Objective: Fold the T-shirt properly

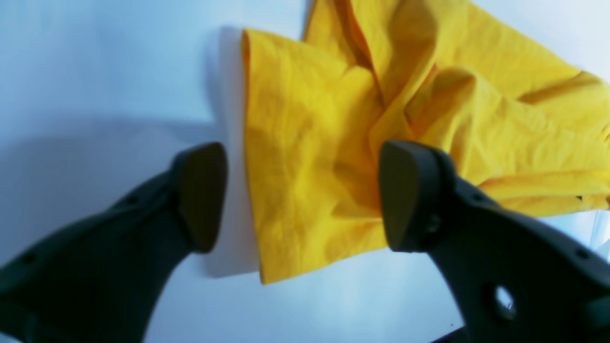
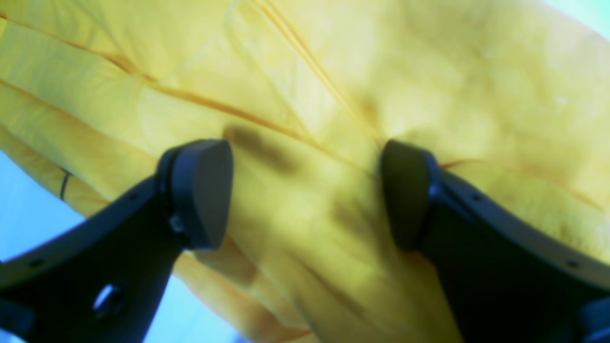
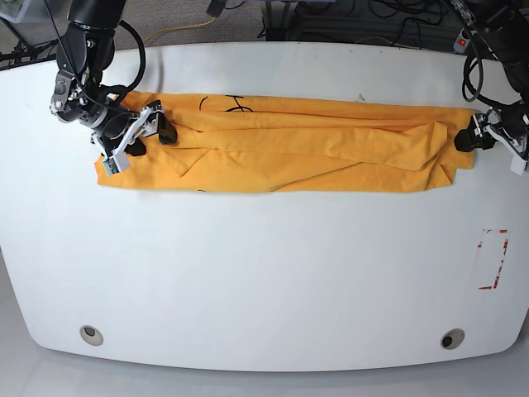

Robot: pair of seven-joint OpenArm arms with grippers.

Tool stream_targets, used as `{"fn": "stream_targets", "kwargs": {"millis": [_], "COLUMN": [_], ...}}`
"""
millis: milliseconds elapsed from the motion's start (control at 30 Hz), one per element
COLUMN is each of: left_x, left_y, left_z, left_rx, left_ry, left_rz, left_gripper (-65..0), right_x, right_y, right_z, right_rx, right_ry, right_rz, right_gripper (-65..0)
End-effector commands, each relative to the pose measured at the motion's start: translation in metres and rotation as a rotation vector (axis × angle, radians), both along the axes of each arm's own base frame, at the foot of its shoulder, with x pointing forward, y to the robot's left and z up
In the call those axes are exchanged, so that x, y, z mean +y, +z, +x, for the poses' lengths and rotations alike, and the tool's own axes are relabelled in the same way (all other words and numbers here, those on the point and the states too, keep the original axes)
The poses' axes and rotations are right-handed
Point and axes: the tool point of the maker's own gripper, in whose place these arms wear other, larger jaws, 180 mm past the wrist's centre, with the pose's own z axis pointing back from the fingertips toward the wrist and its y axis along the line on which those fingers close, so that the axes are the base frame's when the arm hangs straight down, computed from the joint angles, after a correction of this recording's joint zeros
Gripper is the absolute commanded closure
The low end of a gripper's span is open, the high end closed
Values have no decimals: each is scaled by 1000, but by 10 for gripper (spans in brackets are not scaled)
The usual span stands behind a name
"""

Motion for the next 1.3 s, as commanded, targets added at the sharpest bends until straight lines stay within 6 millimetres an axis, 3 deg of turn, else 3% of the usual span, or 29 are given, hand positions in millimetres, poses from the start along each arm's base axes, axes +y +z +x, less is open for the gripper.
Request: {"fn": "stream_targets", "kwargs": {"millis": [0, 467, 733, 1100, 1267], "left_x": [3, -5, 22, 24, 8], "left_y": [13, 10, 20, 12, 4], "left_z": [11, 11, 8, 3, 5], "left_rx": [-53, -56, -30, 8, 5], "left_ry": [5, 4, 2, -1, -4], "left_rz": [5, -14, 69, 99, 61], "left_gripper": [-407, -407, -408, -411, -497], "right_x": [-6, -6, -6, -6, -6], "right_y": [-1, -2, -2, -2, -2], "right_z": [-3, -4, -5, -4, -4], "right_rx": [20, 23, 24, 21, 21], "right_ry": [10, 10, 10, 10, 10], "right_rz": [-33, -33, -33, -33, -33], "right_gripper": [-466, -466, -466, -466, -466]}}
